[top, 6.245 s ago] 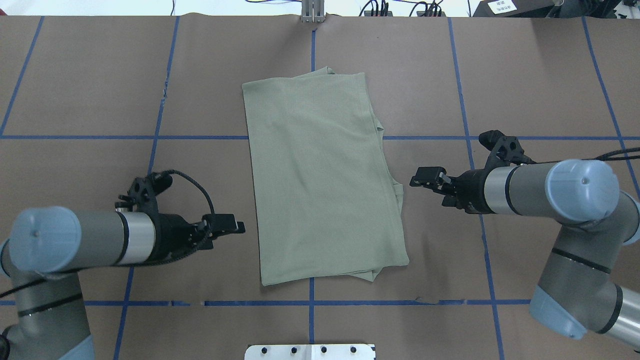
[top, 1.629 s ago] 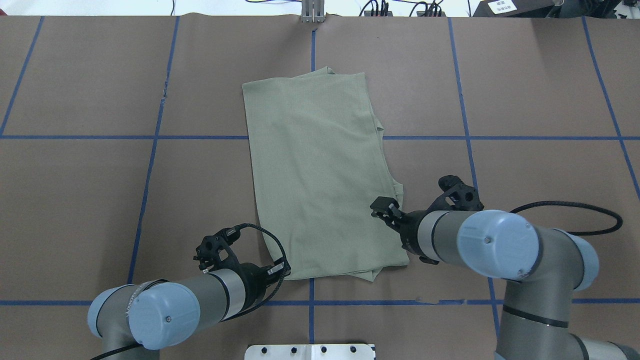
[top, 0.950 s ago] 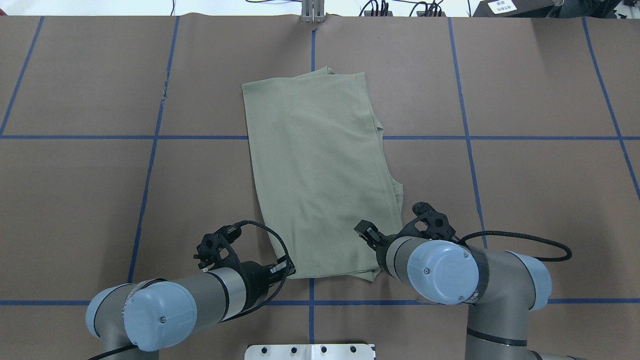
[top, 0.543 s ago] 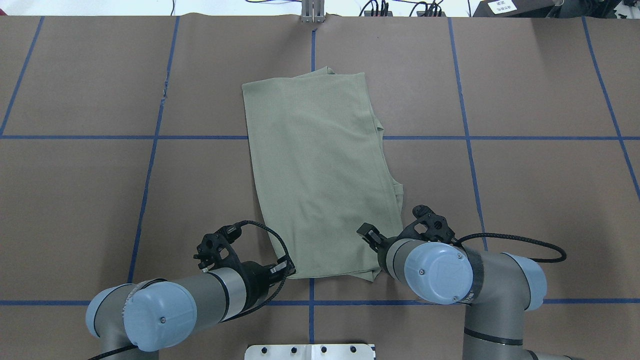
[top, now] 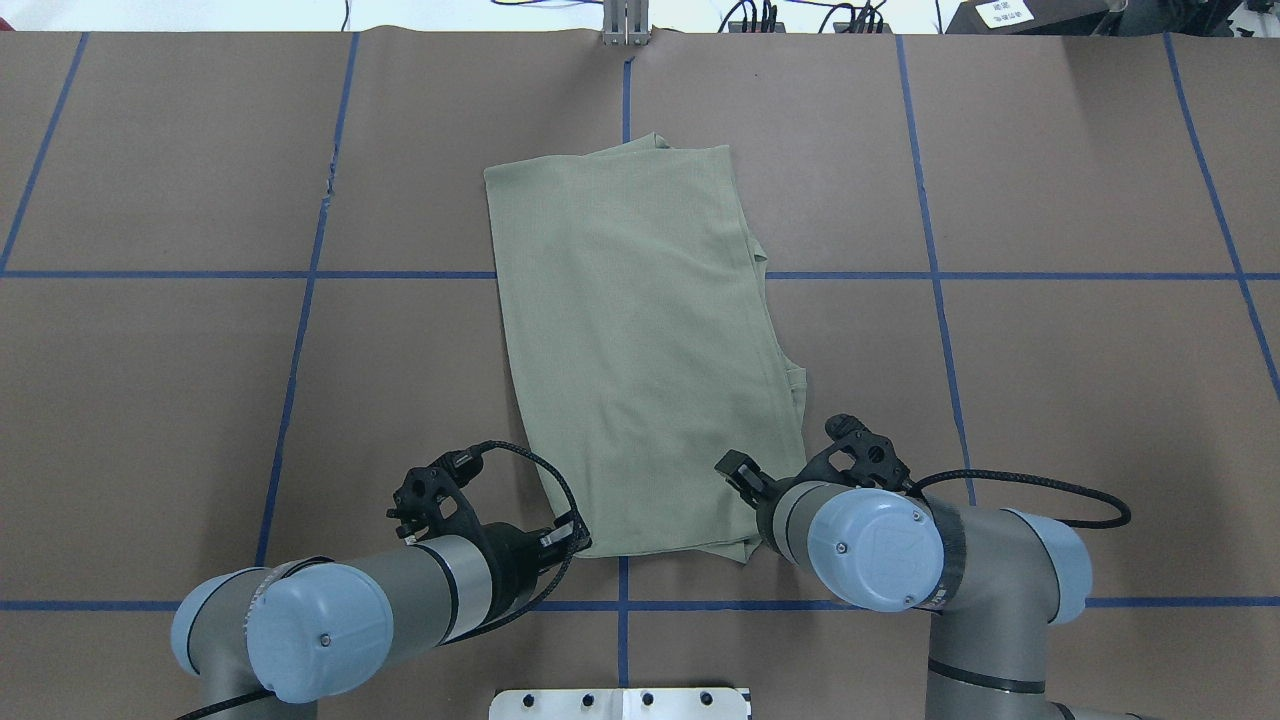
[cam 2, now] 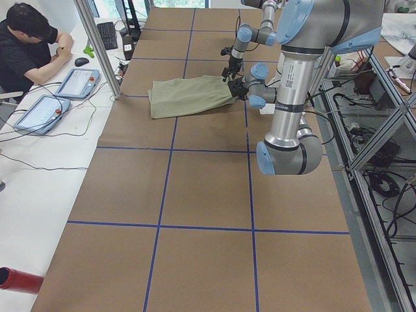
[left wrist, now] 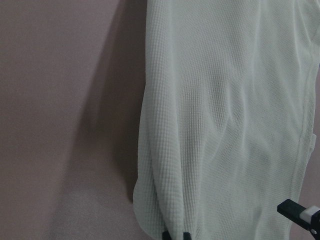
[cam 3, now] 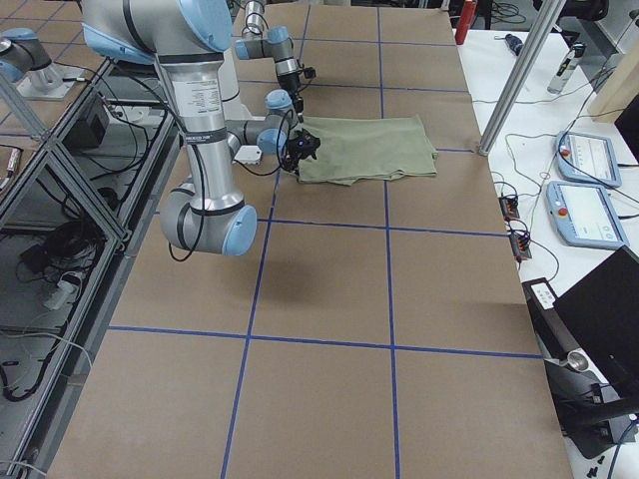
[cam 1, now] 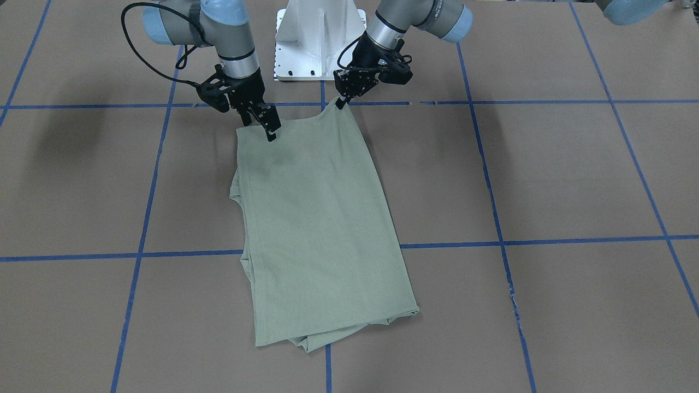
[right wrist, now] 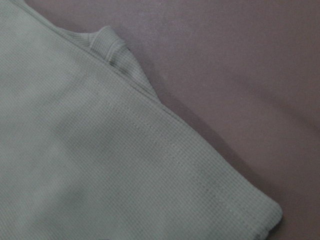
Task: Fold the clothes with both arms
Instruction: 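Hold the near shirt corners with both grippers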
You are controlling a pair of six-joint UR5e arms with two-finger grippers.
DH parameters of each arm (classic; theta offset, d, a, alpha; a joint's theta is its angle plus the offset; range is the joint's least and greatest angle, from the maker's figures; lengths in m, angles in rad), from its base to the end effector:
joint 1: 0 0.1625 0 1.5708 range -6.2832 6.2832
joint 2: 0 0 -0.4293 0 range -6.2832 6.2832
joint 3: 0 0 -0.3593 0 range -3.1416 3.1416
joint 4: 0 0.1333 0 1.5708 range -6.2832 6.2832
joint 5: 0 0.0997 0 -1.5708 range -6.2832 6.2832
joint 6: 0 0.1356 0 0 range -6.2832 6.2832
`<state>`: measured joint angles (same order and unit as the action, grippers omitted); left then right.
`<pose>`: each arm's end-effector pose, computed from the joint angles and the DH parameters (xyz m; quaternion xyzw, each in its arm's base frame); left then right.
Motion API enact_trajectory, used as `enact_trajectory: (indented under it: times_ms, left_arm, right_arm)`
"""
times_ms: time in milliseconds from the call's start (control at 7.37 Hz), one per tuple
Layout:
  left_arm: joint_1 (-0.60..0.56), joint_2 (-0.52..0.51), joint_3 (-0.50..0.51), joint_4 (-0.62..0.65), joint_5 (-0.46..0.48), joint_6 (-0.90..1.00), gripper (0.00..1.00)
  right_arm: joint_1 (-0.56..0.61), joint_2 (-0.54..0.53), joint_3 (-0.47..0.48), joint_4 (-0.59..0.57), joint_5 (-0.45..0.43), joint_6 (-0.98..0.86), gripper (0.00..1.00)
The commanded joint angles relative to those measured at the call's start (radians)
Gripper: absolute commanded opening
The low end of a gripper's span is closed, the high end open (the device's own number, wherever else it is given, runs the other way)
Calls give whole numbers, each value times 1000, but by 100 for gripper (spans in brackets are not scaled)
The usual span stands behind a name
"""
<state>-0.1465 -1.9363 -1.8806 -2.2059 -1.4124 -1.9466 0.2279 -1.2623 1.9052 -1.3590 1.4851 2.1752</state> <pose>0.5600 -0.2390 0.2770 -0.0072 0.6106 -0.2507 0.7512 -0.5374 -0.2734 0.3696 -0.0392 -0.4141 0.3838 0.8245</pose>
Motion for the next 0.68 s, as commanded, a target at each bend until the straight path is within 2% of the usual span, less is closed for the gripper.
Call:
enact_trajectory:
  times_ms: [0,272,543]
  left_arm:
    - [-1,0,0,0,0,0,0]
    - [-1,0,0,0,0,0,0]
    - [1,0,0,0,1,-2,0]
  right_arm:
    - [-2,3,-11,0,-15,1,91]
    - [-2,6,-12,0,-26,32,55]
    - [-2,12,-15,0,-43,101,34]
